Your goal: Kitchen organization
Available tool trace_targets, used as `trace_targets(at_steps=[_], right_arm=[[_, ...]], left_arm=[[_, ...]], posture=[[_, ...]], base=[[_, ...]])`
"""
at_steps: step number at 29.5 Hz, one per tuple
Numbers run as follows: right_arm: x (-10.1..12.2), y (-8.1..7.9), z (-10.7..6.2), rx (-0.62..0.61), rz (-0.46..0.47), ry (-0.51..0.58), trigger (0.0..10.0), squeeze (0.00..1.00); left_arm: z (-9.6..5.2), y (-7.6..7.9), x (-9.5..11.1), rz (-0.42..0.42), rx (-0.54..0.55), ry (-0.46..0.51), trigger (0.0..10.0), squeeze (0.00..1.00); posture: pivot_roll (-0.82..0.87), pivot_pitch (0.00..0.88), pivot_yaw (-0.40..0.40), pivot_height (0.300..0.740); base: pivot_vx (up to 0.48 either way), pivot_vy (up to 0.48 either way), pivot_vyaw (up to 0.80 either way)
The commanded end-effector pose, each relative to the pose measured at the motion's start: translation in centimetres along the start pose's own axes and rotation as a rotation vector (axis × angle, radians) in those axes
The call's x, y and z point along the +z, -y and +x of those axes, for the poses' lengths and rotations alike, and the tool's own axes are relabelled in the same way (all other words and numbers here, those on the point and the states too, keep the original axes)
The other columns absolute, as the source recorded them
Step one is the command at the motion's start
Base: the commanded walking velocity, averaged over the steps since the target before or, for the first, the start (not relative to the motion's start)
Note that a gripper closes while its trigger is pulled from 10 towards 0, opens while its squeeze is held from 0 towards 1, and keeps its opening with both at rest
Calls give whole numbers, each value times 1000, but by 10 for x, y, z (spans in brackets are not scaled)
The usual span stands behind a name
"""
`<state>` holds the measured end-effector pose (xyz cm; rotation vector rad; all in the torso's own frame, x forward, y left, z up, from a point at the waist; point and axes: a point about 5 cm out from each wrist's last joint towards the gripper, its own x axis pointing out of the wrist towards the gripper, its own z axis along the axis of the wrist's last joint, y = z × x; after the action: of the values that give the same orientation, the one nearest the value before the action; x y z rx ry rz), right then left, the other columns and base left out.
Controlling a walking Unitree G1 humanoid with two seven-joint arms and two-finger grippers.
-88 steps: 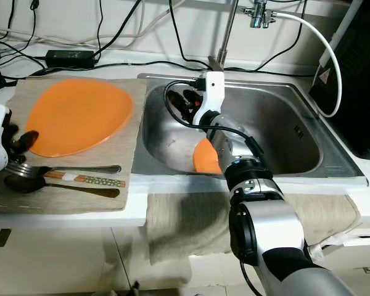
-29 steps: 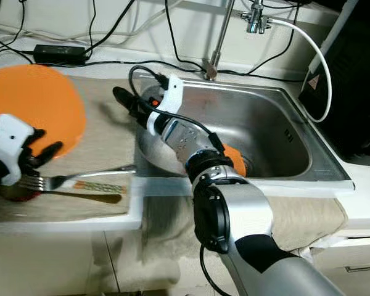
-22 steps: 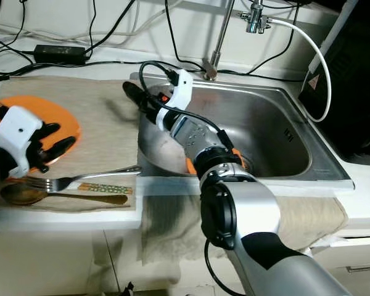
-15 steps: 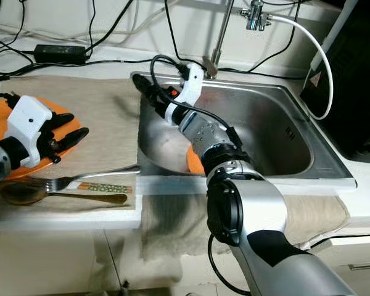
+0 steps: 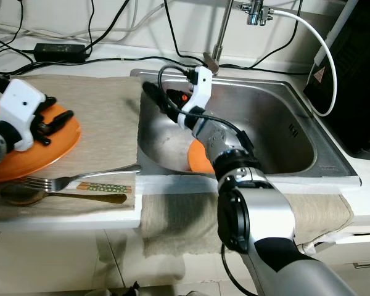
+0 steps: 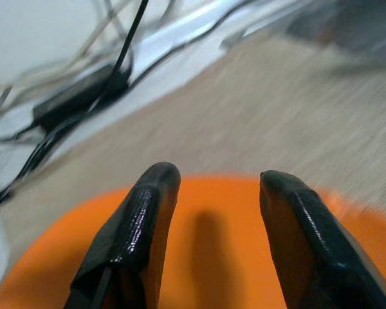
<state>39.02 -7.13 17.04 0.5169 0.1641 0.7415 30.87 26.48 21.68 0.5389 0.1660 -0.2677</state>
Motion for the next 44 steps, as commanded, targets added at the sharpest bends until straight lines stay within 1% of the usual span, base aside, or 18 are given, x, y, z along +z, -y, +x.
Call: trace_targets(at_steps=[1,4,6,8,10,13,15,19,21,22,23,27,28,30,31,36,39,44], right_arm=[[9,4,-5,3,-31,21,10000,0],[11,5,-8,6,-53,21,10000,0],[13,6,-12,19,-82,16,10000,0],[15,7,-16,29,-118,8,10000,0],[16,8,-19,30,-128,5,10000,0],[14,9,-22,31,-130,-1,10000,0],[11,9,-23,38,-137,-13,10000,0],[9,6,-24,52,-144,-25,10000,0],[9,6,-24,52,-144,-25,10000,0],[8,4,-26,64,-146,-30,10000,0],[8,4,-26,64,-146,-30,10000,0],[5,2,-28,78,-153,-42,10000,0],[5,2,-28,78,-153,-42,10000,0],[2,-1,-30,91,-175,-59,10000,0],[2,-1,-30,91,-175,-59,10000,0],[1,-2,-33,94,-182,-66,10000,0],[-1,-3,-34,97,-189,-71,10000,0],[-1,-4,-35,100,-198,-73,10000,0]], left_arm=[[-4,-7,-7,-4,36,-39,10000,0],[-10,-19,-10,-9,71,-67,10000,0],[-18,-34,-15,-20,118,-92,10000,0],[-31,-51,-18,-38,153,-101,10000,0],[-40,-61,-18,-57,167,-85,10000,0],[-51,-68,-19,-71,112,-62,10000,0],[-60,-69,-25,-59,47,-86,10000,0],[-68,-69,-32,-63,0,-118,10000,0],[-68,-69,-32,-63,0,-118,10000,0],[-69,-63,-32,-81,-60,-104,10000,0],[-69,-63,-32,-81,-60,-104,10000,0],[-64,-51,-32,-80,-129,-95,10000,0],[-64,-51,-32,-80,-129,-95,10000,0],[-57,-43,-38,-68,-157,-134,10000,0],[-57,-43,-38,-68,-157,-134,10000,0],[-43,-34,-48,-46,-183,-203,10000,0],[-38,-29,-50,-36,-202,-218,10000,0],[-28,-22,-51,-45,-224,-208,10000,0]], posture=[[-6,0,-109,740],[-11,0,-103,740],[-14,0,-100,740],[-19,0,-95,740],[-19,0,-96,740],[-13,0,-102,740],[-9,0,-104,740],[-3,0,-109,740],[-3,0,-109,740],[0,0,-113,740],[0,0,-113,740],[-1,0,-111,740],[-1,0,-111,740],[-5,0,-107,740],[-5,0,-107,740],[-8,0,-104,740],[-10,0,-102,740],[-10,0,-102,740]], base=[[0,0,0],[0,0,0],[0,0,0],[0,0,0],[0,0,0],[0,0,0],[0,0,0],[0,0,0],[0,0,0],[0,0,0],[0,0,0],[0,0,0],[0,0,0],[0,0,0],[0,0,0],[0,0,0],[0,0,0],[0,0,0]])
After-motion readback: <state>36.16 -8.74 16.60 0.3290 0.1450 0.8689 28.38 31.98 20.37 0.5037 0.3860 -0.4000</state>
